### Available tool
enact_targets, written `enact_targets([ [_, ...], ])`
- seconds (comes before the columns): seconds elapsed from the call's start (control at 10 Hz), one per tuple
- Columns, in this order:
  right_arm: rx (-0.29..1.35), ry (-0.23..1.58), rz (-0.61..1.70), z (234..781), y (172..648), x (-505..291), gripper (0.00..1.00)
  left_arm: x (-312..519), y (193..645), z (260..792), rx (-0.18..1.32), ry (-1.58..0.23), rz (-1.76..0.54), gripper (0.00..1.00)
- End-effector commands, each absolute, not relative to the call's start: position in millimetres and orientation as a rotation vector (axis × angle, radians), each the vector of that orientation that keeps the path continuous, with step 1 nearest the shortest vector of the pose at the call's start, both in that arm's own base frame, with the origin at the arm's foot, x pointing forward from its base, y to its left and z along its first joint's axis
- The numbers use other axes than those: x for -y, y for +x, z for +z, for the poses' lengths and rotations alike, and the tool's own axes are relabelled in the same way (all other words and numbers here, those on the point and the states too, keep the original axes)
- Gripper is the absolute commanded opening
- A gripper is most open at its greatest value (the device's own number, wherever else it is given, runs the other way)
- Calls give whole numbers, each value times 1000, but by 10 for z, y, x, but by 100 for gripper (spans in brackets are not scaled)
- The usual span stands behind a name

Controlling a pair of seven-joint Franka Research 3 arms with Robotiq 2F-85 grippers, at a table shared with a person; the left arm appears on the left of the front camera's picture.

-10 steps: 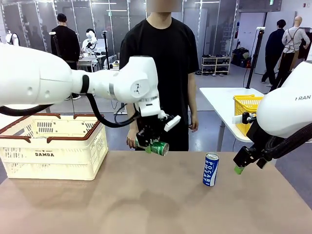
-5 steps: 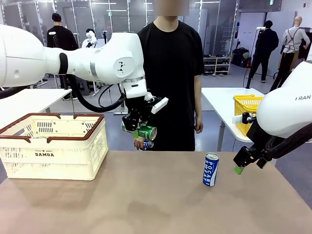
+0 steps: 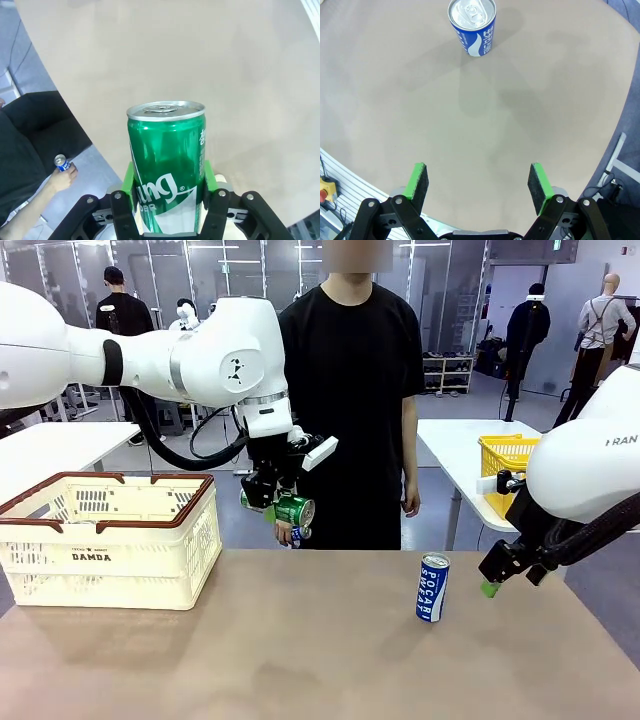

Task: Place the drinks into the Shopping basket.
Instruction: Pick up one drink and place it into the Shopping basket.

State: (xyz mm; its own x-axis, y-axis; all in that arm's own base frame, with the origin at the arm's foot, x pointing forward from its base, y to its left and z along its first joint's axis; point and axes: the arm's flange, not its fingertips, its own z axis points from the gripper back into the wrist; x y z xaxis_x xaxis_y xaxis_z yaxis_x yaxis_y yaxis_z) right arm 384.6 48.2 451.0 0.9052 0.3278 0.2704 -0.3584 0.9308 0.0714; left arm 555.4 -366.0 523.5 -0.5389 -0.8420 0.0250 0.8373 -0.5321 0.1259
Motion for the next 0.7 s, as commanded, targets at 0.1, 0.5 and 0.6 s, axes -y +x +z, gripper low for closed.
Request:
enact_targets([
  [0.1,255,124,370,4521,3850,-465,100,3661,5582,5258,154,57,-2133,0],
  [0.5,255,124,370,4521,3850,-465,100,3323,5777,5364,236,63,-2078,58],
  [0.6,255,124,370,4521,3850,-465,100,3105,5876,5476,242,112,-2021,58],
])
